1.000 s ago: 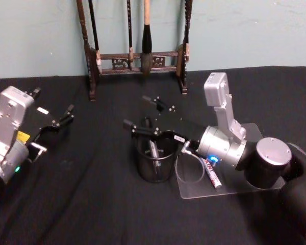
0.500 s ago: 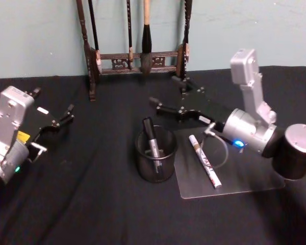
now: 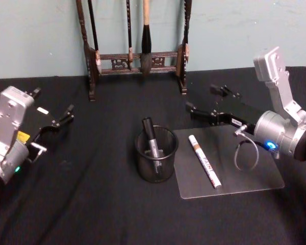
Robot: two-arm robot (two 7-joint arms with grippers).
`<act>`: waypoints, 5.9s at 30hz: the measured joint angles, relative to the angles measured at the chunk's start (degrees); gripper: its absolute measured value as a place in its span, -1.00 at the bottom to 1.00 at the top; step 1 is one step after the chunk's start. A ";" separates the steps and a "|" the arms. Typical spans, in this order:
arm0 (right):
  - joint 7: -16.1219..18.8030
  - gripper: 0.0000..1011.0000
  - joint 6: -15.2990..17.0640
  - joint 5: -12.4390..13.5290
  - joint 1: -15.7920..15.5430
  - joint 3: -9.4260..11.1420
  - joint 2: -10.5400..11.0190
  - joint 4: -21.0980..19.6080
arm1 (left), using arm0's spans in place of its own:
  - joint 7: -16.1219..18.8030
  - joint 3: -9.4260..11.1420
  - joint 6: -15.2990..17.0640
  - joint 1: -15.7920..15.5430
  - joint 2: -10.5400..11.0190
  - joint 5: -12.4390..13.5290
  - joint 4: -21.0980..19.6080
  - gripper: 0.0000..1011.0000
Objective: Pick up the water-based marker from the table and place it into the pen holder.
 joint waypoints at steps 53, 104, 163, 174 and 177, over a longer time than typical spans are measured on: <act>2.34 0.98 18.65 -11.23 1.93 -5.46 -1.57 3.93 | 0.00 0.00 0.00 0.00 0.00 0.00 0.00 0.98; 2.62 -0.64 18.61 -11.64 1.64 -5.09 -1.93 4.07 | 0.00 0.00 0.00 0.00 0.00 0.00 0.00 0.98; 9.96 -0.65 -15.26 1.27 0.75 -2.24 -7.05 2.98 | 0.00 0.00 0.00 0.00 0.00 0.00 0.00 0.98; 11.54 -0.65 -17.87 1.99 2.68 -5.33 -9.46 7.62 | 0.00 0.00 0.00 0.00 0.00 0.00 0.00 0.98; 11.77 -0.65 -18.11 2.09 3.06 -5.76 -9.82 8.69 | 0.00 0.00 0.00 0.00 0.00 0.00 0.00 0.98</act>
